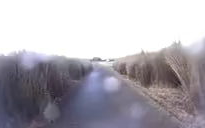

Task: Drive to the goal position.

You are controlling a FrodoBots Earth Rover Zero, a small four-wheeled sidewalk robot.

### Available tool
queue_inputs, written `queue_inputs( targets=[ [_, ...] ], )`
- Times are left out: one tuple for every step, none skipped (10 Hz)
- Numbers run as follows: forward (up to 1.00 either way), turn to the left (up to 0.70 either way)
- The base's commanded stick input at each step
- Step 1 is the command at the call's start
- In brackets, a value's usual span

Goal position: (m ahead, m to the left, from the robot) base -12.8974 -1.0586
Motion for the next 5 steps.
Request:
queue_inputs(
  targets=[
    [0.00,-0.70],
    [0.00,-0.70],
    [0.00,-0.70],
    [0.00,-0.70],
    [0.00,-0.70]
  ],
)
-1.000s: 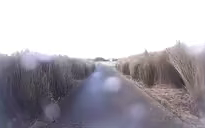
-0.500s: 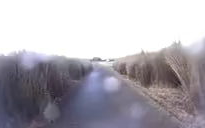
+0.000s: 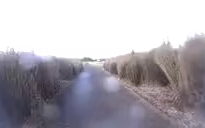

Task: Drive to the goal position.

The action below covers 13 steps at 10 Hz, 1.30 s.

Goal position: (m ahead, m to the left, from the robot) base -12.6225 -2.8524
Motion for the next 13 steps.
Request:
queue_inputs(
  targets=[
    [0.00,-0.70],
    [0.00,-0.70],
    [0.00,-0.70],
    [0.00,-0.70],
    [0.00,-0.70],
    [0.00,-0.70],
    [0.00,-0.70],
    [0.00,-0.70],
    [0.00,-0.70],
    [0.00,-0.70],
    [0.00,-0.70],
    [0.00,-0.70],
    [0.00,-0.70]
  ],
)
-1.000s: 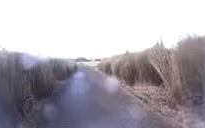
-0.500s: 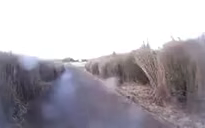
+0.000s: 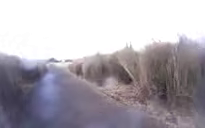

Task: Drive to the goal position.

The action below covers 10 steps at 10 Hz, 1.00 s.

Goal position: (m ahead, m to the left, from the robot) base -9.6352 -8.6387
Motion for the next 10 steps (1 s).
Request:
queue_inputs(
  targets=[
    [0.00,-0.70],
    [0.00,-0.70],
    [0.00,-0.70],
    [0.00,-0.70],
    [0.00,-0.70],
    [0.00,-0.70],
    [0.00,-0.70],
    [0.00,-0.70],
    [0.00,-0.70],
    [0.00,-0.70]
  ],
)
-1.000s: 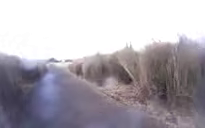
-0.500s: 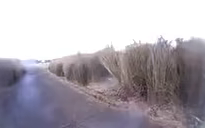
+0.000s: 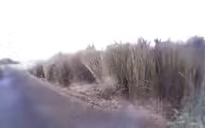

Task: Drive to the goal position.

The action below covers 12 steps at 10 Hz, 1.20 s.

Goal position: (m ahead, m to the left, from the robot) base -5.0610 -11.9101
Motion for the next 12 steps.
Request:
queue_inputs(
  targets=[
    [0.00,-0.70],
    [0.00,-0.70],
    [0.00,-0.70],
    [0.00,-0.70],
    [0.00,-0.70],
    [0.00,-0.70],
    [0.00,-0.70],
    [0.00,-0.70],
    [0.00,-0.70],
    [0.00,-0.70],
    [0.00,-0.70],
    [0.00,-0.70]
  ],
)
